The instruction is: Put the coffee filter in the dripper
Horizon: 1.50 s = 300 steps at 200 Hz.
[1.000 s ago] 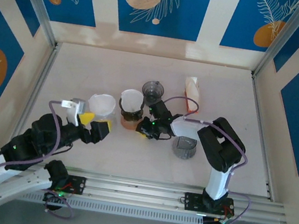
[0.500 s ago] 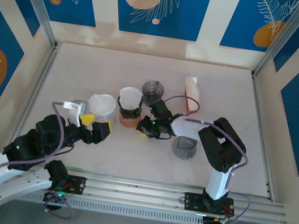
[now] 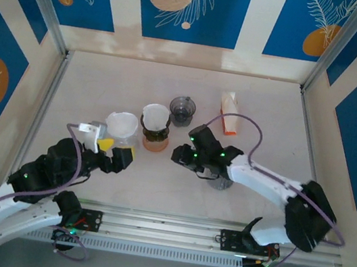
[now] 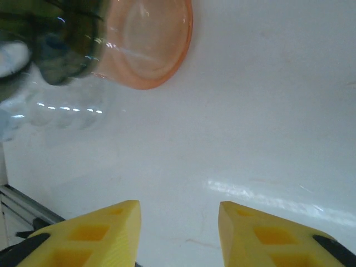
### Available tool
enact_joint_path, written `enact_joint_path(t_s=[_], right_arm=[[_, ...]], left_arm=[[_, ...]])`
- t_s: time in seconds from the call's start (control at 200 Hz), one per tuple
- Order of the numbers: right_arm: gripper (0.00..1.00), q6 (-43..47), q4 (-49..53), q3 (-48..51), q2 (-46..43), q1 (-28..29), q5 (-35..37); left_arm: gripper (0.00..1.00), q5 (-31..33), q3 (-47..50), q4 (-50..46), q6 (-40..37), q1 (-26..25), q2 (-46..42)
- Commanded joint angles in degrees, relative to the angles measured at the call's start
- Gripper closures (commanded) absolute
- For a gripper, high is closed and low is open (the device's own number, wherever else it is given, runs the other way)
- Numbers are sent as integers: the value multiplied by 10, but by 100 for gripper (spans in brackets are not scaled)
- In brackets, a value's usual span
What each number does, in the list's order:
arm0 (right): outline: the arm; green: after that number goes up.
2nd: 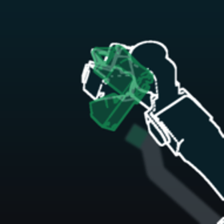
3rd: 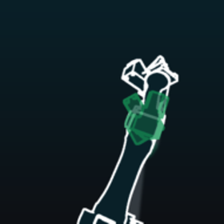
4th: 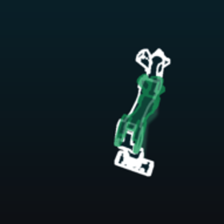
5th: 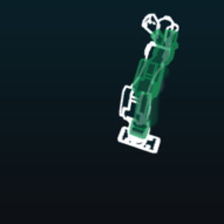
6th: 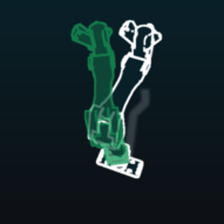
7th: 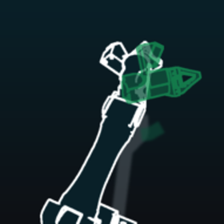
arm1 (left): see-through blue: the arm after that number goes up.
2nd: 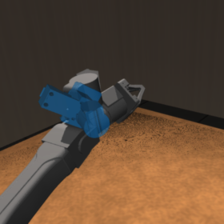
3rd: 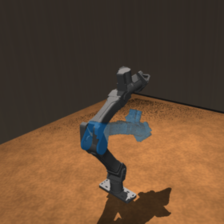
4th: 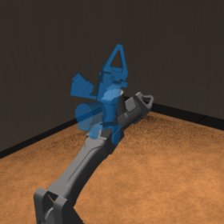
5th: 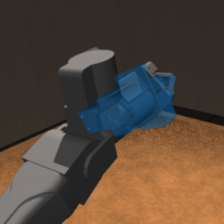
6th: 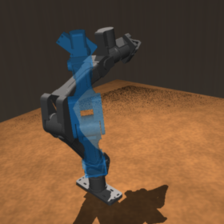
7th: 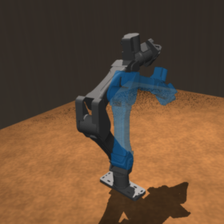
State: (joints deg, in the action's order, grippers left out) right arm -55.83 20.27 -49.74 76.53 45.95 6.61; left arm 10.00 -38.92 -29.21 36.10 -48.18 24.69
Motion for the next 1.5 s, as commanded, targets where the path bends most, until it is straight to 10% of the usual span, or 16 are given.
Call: enact_joint_path(t_s=[0.0,0.355,0.64,1.215,1.496], right_arm=[[52,17,126,-1,-69,-14,71],[46,27,363,0,-236,-134,168],[46,47,298,71,-206,-220,72],[80,102,262,79,-149,-214,24],[90,127,274,13,-100,-123,20]], left_arm=[[0,18,14,13,7,-2,-19],[0,32,32,8,7,-2,-34],[0,40,38,8,9,-2,-35],[0,49,60,10,22,-2,-40],[0,49,67,14,26,-2,-40]])
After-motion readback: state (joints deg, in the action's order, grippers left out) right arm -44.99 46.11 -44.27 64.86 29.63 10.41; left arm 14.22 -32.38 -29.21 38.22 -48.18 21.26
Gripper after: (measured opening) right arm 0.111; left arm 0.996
